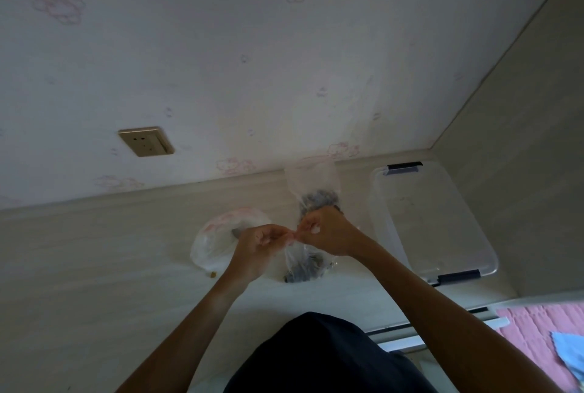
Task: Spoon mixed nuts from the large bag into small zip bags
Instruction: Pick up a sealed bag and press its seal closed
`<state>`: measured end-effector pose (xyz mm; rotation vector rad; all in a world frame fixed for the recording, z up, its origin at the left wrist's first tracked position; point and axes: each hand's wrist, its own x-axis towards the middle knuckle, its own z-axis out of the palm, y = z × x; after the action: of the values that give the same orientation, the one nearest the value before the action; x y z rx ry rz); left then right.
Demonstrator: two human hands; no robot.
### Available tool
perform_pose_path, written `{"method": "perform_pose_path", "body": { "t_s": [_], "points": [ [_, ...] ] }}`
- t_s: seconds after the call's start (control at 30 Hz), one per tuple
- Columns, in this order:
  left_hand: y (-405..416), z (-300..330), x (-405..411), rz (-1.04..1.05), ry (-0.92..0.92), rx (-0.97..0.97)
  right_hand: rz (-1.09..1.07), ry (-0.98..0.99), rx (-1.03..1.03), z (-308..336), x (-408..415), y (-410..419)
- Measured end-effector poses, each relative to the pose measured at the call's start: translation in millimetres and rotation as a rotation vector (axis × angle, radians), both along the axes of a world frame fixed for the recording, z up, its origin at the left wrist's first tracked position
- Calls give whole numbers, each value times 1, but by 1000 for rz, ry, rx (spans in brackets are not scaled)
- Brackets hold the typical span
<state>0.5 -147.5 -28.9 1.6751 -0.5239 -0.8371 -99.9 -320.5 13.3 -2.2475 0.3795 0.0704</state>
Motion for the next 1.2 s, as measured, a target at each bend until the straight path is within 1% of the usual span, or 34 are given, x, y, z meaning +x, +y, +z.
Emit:
{"method": "perform_pose_path", "body": {
  "t_s": [0.17, 0.37, 0.43, 0.53, 0.67, 0.87, 0.97, 1.07, 1.2],
  "points": [
    [4, -2, 4, 0, -2, 28, 6, 36, -28, 3, -7, -8],
    [7, -3, 10, 45, 26, 31, -23, 51, -29, 8, -32, -39],
    [9, -2, 12, 60, 30, 18, -34, 79, -63, 7, -42, -50],
    [9, -2, 10, 58, 31, 14, 16, 152, -140, 3, -53, -58],
    [8, -4, 7, 50, 19, 22, 74, 199, -155, -1, -61, -57],
    [9, -6, 7, 22, 44, 4, 57, 92, -113, 9, -68, -62],
    [11, -8, 0, -28, 95, -3, 53, 61, -48, 17, -82, -71],
    [15, -13, -9, -133, 114, 36, 71, 95, 16, 18, -94, -76],
    [18, -22, -19, -150, 115, 109, 118, 226, 9, 7, -96, -72]
  ]
}}
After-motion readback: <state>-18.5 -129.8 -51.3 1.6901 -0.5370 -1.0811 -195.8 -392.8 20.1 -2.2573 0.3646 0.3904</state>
